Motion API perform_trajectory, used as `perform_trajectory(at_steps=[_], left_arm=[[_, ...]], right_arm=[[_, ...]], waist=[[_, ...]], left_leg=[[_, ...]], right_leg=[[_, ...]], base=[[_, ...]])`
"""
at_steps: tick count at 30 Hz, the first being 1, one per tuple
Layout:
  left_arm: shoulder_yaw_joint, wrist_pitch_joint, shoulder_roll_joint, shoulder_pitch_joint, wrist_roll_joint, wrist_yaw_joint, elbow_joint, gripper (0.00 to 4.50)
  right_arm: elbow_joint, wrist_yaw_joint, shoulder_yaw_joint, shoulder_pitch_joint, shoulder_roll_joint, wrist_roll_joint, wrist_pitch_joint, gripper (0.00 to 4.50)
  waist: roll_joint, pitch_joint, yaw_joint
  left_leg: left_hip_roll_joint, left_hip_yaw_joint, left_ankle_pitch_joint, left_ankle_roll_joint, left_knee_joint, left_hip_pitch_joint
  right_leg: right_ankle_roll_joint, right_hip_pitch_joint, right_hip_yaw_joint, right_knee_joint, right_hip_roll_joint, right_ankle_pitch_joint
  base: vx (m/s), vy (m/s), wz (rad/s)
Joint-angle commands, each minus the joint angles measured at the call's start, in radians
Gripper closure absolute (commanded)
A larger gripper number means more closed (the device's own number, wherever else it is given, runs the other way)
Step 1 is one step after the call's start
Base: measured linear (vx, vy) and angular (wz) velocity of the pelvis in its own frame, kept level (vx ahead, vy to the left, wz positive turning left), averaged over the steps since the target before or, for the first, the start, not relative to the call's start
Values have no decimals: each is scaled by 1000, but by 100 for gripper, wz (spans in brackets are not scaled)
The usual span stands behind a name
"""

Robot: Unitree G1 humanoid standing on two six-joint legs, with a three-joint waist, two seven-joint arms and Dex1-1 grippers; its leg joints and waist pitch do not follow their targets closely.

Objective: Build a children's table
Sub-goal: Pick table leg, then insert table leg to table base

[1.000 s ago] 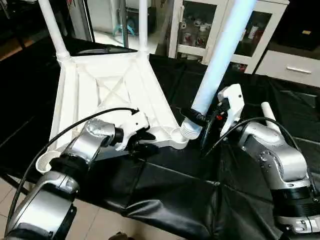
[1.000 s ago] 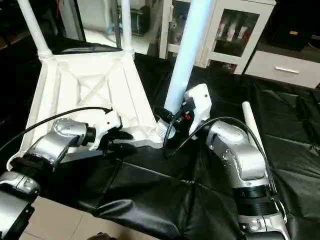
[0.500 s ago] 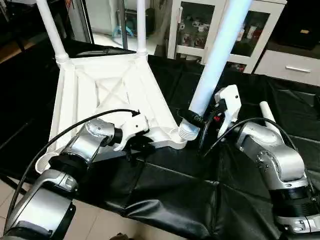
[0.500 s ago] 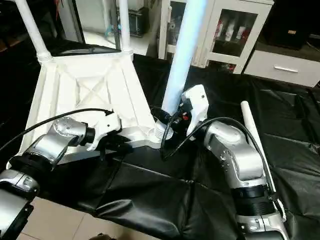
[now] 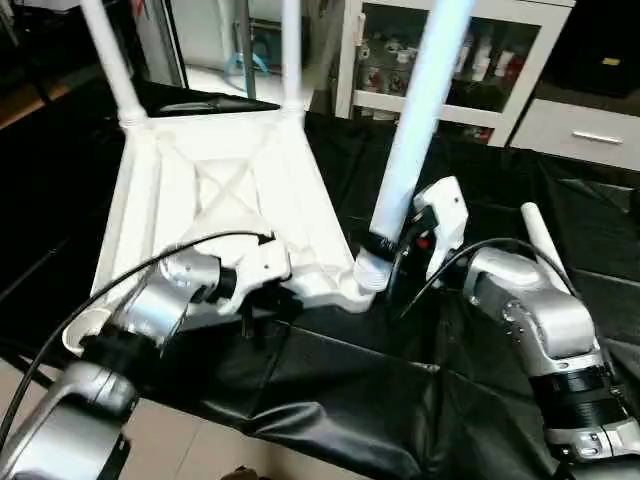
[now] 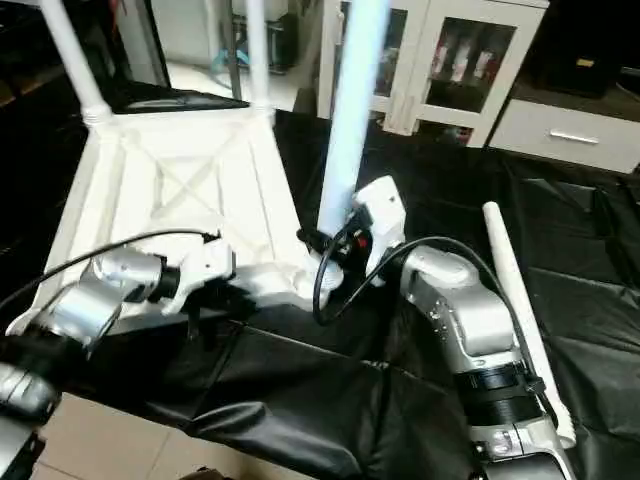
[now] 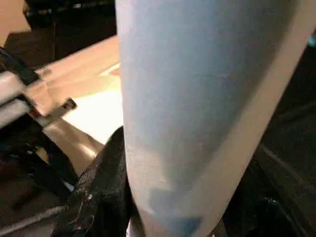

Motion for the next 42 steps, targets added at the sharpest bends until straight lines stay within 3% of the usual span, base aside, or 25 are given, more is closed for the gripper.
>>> perform_trajectory(at_steps=[1, 3, 11, 18, 19, 24, 27, 36, 42], left_arm=[[-29, 13, -30, 55, -60, -14, -68, 449], [-32, 25, -33, 75, -57, -4, -100, 450], [-21, 41, -38, 101, -17, 34, -118, 450], [-16, 49, -36, 92, -7, 45, -115, 450], [-17, 48, -36, 91, -6, 46, -113, 450], [-18, 42, -34, 84, -1, 47, -100, 450], [-13, 42, -33, 83, 4, 49, -96, 450], [-7, 40, -34, 79, 10, 58, -92, 450], [-7, 37, -35, 77, 12, 58, -86, 450]], right_arm=[[-4, 16, 1, -11, -6, 1, 14, 265], [-9, 18, -1, -11, 0, 14, 35, 265], [6, 22, 32, -19, -6, -6, 80, 265], [34, 21, 37, -25, -14, -17, 101, 265], [37, 19, 36, -25, -14, -17, 104, 265], [19, 16, 39, -22, -22, -14, 130, 265], [-17, 14, 32, -20, -31, -3, 153, 265], [-129, 1, -57, -28, -32, 62, 191, 265], [-148, 10, -43, -18, -36, 68, 211, 265]], waist=[[-6, -60, 2], [-10, -59, 5], [-12, -55, 4], [-11, -55, 3], [-5, -56, 4], [-7, -55, 3], [-8, -54, 3], [-8, -55, 4], [-8, -54, 4]], left_leg=[[101, -40, -110, 17, -81, 7], [99, -37, -112, 24, -82, 10], [97, -38, -134, 13, -85, 10], [95, -36, -134, 12, -86, 10], [95, -37, -136, 10, -85, 11], [96, -37, -149, 6, -87, 11], [96, -38, -156, 5, -88, 12], [97, -39, -151, 4, -88, 10], [95, -38, -156, 5, -89, 11]], right_leg=[[-216, 47, 87, -76, -130, -147], [-207, 43, 87, -80, -126, -170], [-165, 40, 87, -88, -126, -259], [-161, 38, 87, -89, -126, -259], [-160, 38, 87, -89, -126, -262], [-157, 38, 88, -92, -126, -274], [-151, 37, 88, -94, -125, -289], [-144, 36, 88, -94, -126, -283], [-144, 35, 88, -97, -125, -304]], base=[[0, 0, 0], [0, 0, 0], [0, 0, 0], [0, 0, 0], [0, 0, 0], [0, 0, 0], [0, 0, 0], [0, 0, 0], [0, 0, 0]])
